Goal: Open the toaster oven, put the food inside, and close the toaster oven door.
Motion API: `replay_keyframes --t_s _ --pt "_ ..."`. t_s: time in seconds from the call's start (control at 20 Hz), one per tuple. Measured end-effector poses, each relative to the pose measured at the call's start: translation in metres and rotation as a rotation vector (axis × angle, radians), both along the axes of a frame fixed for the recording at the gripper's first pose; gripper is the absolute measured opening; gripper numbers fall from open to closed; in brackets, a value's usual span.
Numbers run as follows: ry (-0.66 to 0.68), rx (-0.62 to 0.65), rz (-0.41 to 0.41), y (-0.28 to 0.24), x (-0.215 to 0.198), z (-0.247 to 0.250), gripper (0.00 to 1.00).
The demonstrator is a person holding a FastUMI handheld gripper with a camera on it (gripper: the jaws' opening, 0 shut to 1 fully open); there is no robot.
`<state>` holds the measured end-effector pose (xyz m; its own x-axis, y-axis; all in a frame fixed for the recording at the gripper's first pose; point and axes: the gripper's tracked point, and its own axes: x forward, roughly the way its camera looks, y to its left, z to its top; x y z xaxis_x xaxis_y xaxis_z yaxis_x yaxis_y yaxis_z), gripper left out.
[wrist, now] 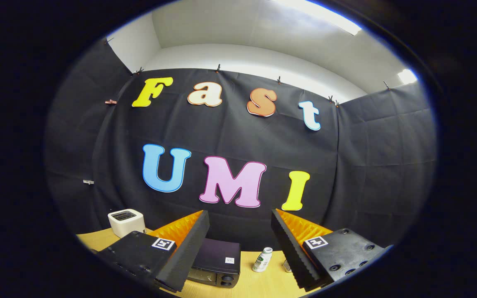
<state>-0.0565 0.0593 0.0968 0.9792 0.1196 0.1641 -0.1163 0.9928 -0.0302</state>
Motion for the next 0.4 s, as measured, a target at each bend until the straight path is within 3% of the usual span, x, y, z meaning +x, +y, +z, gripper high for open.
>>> replay_keyframes --t_s 0.4 --pt "0.019 0.055 0.033 0.0052 -0.0058 0.0013 0.97"
